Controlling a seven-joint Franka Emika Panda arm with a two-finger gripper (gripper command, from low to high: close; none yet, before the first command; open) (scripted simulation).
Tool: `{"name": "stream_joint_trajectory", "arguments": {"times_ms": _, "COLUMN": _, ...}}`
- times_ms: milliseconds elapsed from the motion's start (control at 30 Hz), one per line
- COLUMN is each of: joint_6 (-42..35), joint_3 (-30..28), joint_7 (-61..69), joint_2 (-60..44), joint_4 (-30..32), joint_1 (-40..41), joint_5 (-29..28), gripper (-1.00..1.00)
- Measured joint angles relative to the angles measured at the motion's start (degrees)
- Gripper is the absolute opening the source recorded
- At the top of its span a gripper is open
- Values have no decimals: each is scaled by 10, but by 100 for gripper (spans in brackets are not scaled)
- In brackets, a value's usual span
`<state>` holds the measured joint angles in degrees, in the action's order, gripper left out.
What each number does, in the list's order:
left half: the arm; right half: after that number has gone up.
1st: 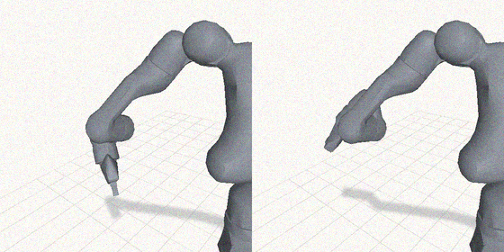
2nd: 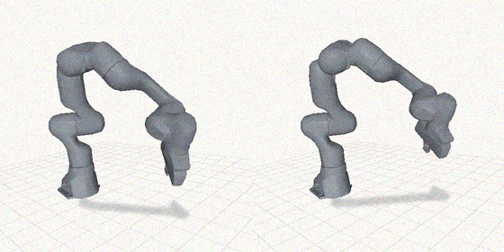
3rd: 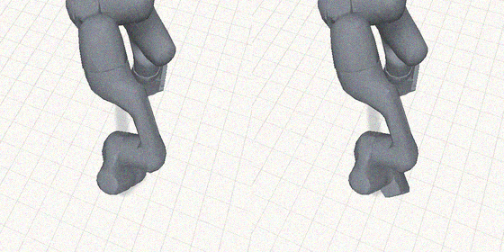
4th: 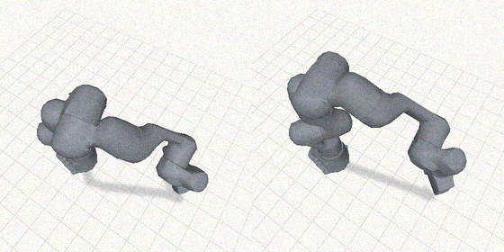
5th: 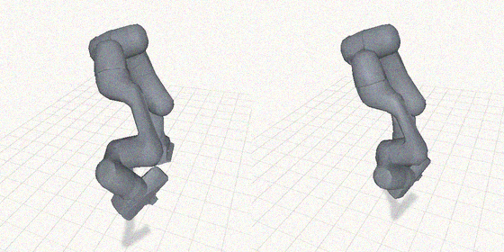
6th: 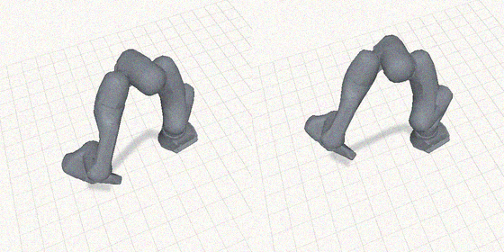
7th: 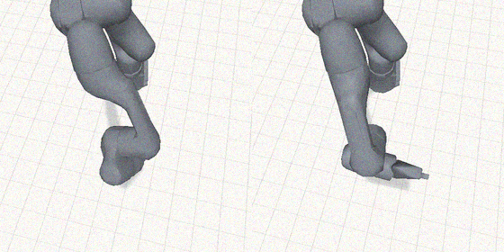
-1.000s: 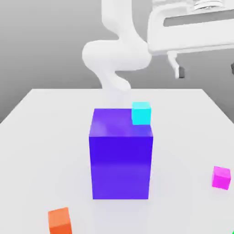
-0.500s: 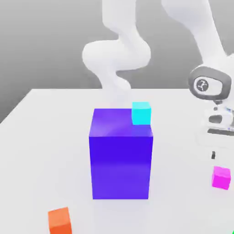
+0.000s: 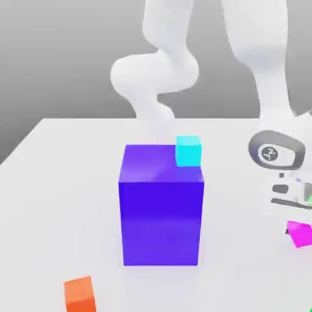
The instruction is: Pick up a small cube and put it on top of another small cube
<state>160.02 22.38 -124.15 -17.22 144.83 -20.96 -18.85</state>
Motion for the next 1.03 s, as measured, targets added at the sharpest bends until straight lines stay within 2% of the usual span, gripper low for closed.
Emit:
{"name": "stream_joint_trajectory", "arguments": {"times_ms": 67, "joint_6": -28, "joint_3": 21, "joint_7": 39, "joint_2": 25, "joint_4": -2, "joint_1": 18, "joint_5": 31, "gripper": -100}}
{"name": "stream_joint_trajectory", "arguments": {"times_ms": 567, "joint_6": -203, "joint_3": 38, "joint_7": 454, "joint_2": -83, "joint_4": -266, "joint_1": 143, "joint_5": 19, "gripper": -100}}
{"name": "stream_joint_trajectory", "arguments": {"times_ms": 700, "joint_6": -178, "joint_3": 14, "joint_7": 484, "joint_2": -142, "joint_4": -302, "joint_1": 142, "joint_5": -9, "gripper": -100}}
{"name": "stream_joint_trajectory", "arguments": {"times_ms": 733, "joint_6": -166, "joint_3": 6, "joint_7": 480, "joint_2": -157, "joint_4": -305, "joint_1": 136, "joint_5": -17, "gripper": 100}}
{"name": "stream_joint_trajectory", "arguments": {"times_ms": 933, "joint_6": -160, "joint_3": 1, "joint_7": 478, "joint_2": -165, "joint_4": -306, "joint_1": 133, "joint_5": -22, "gripper": 100}}
{"name": "stream_joint_trajectory", "arguments": {"times_ms": 1033, "joint_6": -194, "joint_3": 19, "joint_7": 494, "joint_2": -126, "joint_4": -303, "joint_1": 147, "joint_5": 1, "gripper": 100}}
